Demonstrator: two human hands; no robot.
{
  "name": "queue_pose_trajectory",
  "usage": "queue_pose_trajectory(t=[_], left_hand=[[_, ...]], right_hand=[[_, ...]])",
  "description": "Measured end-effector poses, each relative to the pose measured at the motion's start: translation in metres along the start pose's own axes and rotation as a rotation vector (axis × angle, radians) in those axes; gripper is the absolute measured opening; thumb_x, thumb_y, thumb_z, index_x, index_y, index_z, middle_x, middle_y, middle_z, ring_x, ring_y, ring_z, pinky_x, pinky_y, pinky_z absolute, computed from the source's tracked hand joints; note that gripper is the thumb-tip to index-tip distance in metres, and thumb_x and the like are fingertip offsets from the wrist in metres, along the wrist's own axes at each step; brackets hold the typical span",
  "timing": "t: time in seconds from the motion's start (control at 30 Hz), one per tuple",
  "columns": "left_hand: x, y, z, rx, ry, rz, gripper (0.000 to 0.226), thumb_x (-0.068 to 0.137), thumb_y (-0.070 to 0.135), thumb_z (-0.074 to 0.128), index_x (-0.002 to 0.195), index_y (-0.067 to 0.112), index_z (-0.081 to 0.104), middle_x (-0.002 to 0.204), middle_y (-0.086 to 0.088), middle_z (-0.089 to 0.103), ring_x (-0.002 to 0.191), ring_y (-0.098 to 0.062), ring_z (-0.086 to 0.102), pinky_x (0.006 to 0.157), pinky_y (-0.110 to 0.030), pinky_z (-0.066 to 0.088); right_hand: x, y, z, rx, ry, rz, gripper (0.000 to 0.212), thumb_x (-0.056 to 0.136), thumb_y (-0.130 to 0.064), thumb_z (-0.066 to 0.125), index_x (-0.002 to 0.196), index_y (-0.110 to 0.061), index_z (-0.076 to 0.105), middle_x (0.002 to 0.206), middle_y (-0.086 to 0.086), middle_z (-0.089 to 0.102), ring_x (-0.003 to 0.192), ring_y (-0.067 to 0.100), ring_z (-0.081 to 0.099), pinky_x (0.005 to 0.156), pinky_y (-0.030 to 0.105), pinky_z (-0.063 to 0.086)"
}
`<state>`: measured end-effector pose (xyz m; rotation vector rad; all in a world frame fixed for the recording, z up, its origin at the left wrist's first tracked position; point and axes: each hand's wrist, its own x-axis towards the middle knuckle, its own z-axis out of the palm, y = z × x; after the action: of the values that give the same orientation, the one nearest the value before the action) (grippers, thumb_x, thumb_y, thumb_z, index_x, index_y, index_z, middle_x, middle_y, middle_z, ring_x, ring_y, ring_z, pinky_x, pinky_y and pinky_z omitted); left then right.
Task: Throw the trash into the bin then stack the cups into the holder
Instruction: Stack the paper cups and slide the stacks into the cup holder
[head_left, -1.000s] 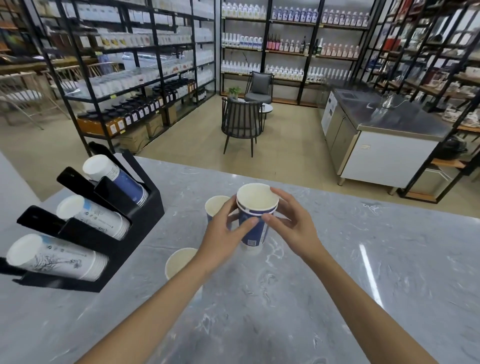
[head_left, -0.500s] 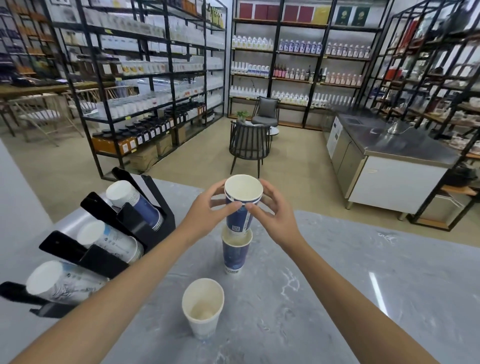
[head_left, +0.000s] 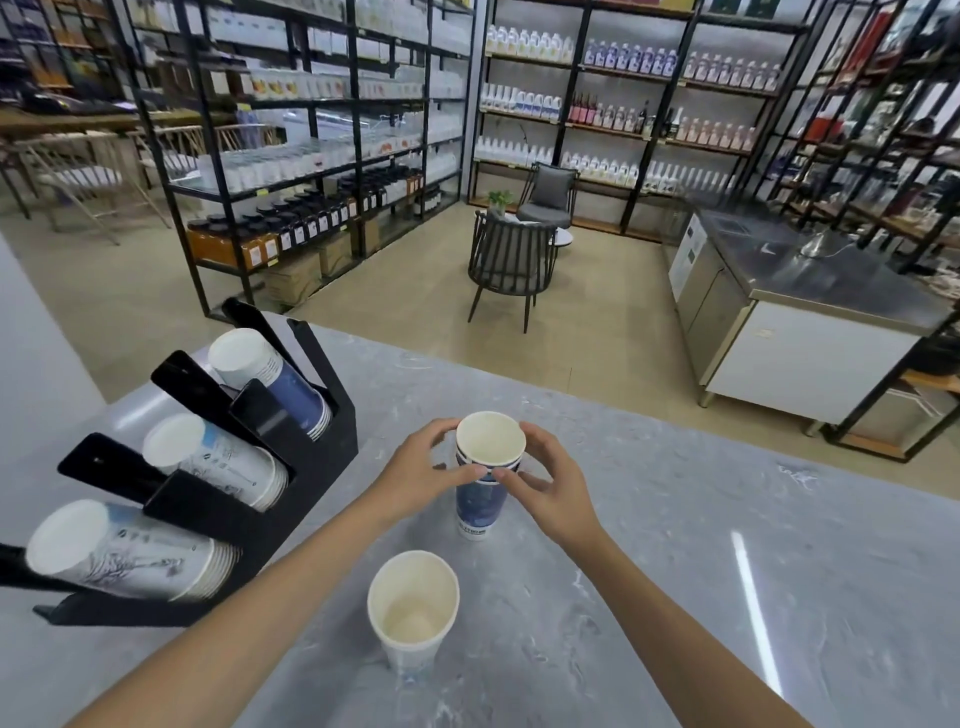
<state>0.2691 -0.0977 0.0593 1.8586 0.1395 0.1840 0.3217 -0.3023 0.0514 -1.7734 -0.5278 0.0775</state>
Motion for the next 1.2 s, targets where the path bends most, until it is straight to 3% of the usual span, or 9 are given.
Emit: queue_pose_trajectory(t=[0.17, 0.33, 0.43, 0.57, 0.77, 0.97, 1.03, 1.1, 1.2], left_hand=[[0.000, -0.016, 0.004, -0.066, -0.013, -0.028, 0.068, 0.074, 0.019, 0.090, 0.131, 0.024, 0.055, 0.134, 0.009, 0.065, 0.126, -0.007, 0.061, 0.098, -0.020, 0.054], [0.001, -0.019, 0.008, -0.092, -0.016, -0.051, 0.075, 0.072, 0.023, 0.091, 0.136, 0.026, 0.053, 0.138, 0.006, 0.063, 0.127, -0.010, 0.061, 0.105, -0.030, 0.051], [-0.003, -0.016, 0.008, -0.081, -0.017, -0.045, 0.075, 0.071, 0.027, 0.091, 0.136, 0.029, 0.054, 0.136, 0.012, 0.064, 0.123, -0.006, 0.062, 0.096, -0.021, 0.053], [-0.012, -0.011, 0.004, -0.131, -0.001, -0.044, 0.069, 0.072, 0.020, 0.091, 0.132, 0.028, 0.058, 0.131, 0.013, 0.067, 0.119, -0.005, 0.064, 0.085, -0.015, 0.056], [-0.040, -0.010, 0.000, -0.119, -0.050, -0.083, 0.072, 0.070, 0.021, 0.093, 0.133, 0.025, 0.057, 0.134, 0.006, 0.066, 0.121, -0.011, 0.064, 0.097, -0.028, 0.055], [-0.061, -0.004, -0.002, -0.128, -0.081, -0.127, 0.082, 0.078, 0.018, 0.087, 0.148, 0.020, 0.045, 0.148, 0.001, 0.057, 0.136, -0.016, 0.054, 0.113, -0.038, 0.045], [-0.069, 0.002, -0.003, -0.129, -0.090, -0.171, 0.094, 0.085, 0.027, 0.081, 0.159, 0.020, 0.022, 0.159, 0.001, 0.043, 0.143, -0.016, 0.046, 0.119, -0.041, 0.038], [-0.082, 0.009, -0.010, -0.126, -0.090, -0.226, 0.099, 0.087, 0.043, 0.074, 0.161, 0.029, 0.009, 0.162, 0.002, 0.037, 0.144, -0.018, 0.044, 0.120, -0.047, 0.036], [-0.112, 0.007, -0.028, -0.091, -0.135, -0.225, 0.111, 0.070, 0.064, 0.077, 0.158, 0.036, 0.016, 0.154, 0.007, 0.045, 0.138, -0.011, 0.048, 0.116, -0.040, 0.039]], right_hand=[[-0.006, 0.013, 0.008, 0.061, 0.011, 0.029, 0.064, 0.087, -0.010, 0.081, 0.143, -0.019, 0.051, 0.144, 0.000, 0.061, 0.132, 0.016, 0.060, 0.091, 0.028, 0.060], [-0.010, 0.017, 0.006, 0.062, -0.001, 0.060, 0.068, 0.089, -0.017, 0.079, 0.148, -0.027, 0.046, 0.146, 0.000, 0.060, 0.132, 0.013, 0.059, 0.092, 0.024, 0.058], [-0.013, 0.015, 0.006, 0.077, -0.005, 0.073, 0.072, 0.087, -0.019, 0.081, 0.149, -0.029, 0.044, 0.146, -0.003, 0.060, 0.130, 0.011, 0.061, 0.085, 0.019, 0.058], [-0.019, 0.008, 0.009, 0.080, 0.010, 0.051, 0.071, 0.087, -0.021, 0.082, 0.146, -0.033, 0.046, 0.146, -0.004, 0.060, 0.128, 0.011, 0.062, 0.088, 0.017, 0.057], [-0.051, 0.006, 0.017, 0.080, 0.009, 0.078, 0.069, 0.086, -0.029, 0.083, 0.136, -0.056, 0.044, 0.139, -0.022, 0.060, 0.125, 0.003, 0.062, 0.083, 0.012, 0.055], [-0.066, 0.003, 0.024, 0.048, -0.001, 0.070, 0.074, 0.088, -0.029, 0.081, 0.148, -0.042, 0.039, 0.149, -0.011, 0.056, 0.137, 0.004, 0.052, 0.088, 0.017, 0.058], [-0.068, -0.002, 0.023, 0.008, 0.001, 0.082, 0.081, 0.089, -0.030, 0.080, 0.154, -0.036, 0.033, 0.151, -0.010, 0.053, 0.138, 0.006, 0.051, 0.093, 0.017, 0.055], [-0.074, -0.008, 0.021, -0.017, 0.030, 0.105, 0.081, 0.090, -0.029, 0.077, 0.157, -0.033, 0.030, 0.149, -0.011, 0.048, 0.135, 0.008, 0.049, 0.085, 0.005, 0.051], [-0.103, -0.003, 0.012, -0.060, 0.124, 0.063, 0.059, 0.094, -0.026, 0.073, 0.144, -0.036, 0.044, 0.143, -0.013, 0.054, 0.126, 0.007, 0.057, 0.075, 0.000, 0.049]])
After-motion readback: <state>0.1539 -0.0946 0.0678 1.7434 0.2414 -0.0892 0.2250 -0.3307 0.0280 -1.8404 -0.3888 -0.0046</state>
